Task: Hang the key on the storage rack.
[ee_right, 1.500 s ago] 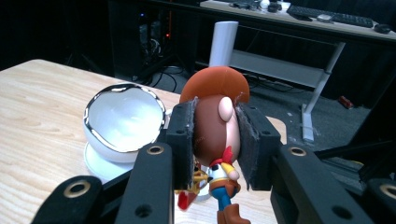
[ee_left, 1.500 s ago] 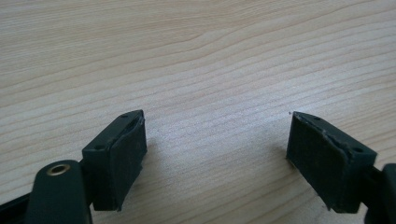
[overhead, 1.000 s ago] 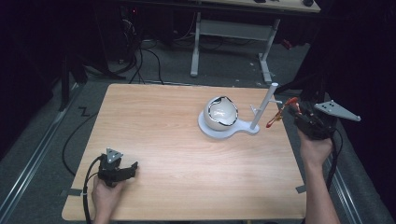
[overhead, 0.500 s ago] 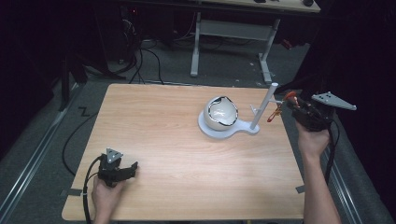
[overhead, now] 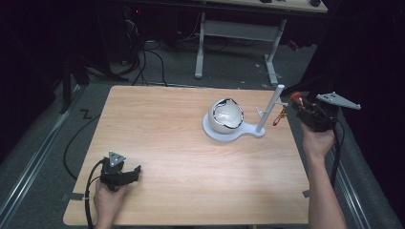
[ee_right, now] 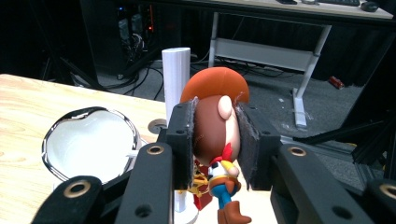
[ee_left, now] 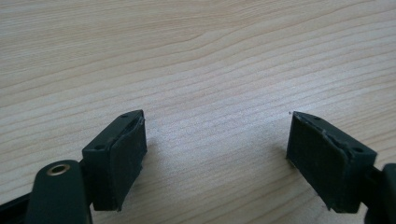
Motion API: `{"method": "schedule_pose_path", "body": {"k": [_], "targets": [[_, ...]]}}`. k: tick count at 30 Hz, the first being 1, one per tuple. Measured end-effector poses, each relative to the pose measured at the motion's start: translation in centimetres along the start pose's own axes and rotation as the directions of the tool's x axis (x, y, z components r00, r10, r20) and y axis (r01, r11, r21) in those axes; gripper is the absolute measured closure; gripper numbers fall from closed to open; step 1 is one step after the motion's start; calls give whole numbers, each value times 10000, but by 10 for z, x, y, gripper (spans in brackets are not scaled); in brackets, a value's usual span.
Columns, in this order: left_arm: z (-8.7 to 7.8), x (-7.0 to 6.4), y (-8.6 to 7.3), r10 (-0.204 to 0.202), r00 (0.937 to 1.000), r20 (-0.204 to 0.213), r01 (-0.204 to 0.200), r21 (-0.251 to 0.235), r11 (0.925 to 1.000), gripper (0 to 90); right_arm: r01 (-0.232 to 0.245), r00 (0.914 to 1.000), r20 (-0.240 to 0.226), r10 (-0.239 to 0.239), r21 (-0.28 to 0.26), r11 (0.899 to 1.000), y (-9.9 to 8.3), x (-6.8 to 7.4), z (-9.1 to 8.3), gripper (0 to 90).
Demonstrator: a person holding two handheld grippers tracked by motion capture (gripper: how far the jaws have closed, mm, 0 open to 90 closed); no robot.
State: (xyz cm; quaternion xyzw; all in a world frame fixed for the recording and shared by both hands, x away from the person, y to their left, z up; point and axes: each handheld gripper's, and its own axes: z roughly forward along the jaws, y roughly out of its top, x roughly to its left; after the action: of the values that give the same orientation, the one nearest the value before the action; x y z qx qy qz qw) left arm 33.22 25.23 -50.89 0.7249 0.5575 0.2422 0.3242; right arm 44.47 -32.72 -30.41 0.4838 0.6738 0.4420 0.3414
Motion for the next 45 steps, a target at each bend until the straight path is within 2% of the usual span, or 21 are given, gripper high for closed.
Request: {"method": "schedule_pose_path", "body": {"k": [17,32,39,45], "targets": [[0,0,0,-3,10000,2,3,-3,10000,204,19,9999,114,-21,155,9999,4,0,7,689],[0,0,0,-2,10000,0,2,-1,10000,205,-526,9986,54,525,287,9982,-18,-12,9,688],[0,0,0,1,10000,-5,-1,-2,10000,205,-569,9984,21,569,290,9980,-27,-13,11,688],[0,0,0,5,10000,-3,-5,0,10000,204,-682,9977,-9,683,500,9964,-40,-12,17,688]]}}
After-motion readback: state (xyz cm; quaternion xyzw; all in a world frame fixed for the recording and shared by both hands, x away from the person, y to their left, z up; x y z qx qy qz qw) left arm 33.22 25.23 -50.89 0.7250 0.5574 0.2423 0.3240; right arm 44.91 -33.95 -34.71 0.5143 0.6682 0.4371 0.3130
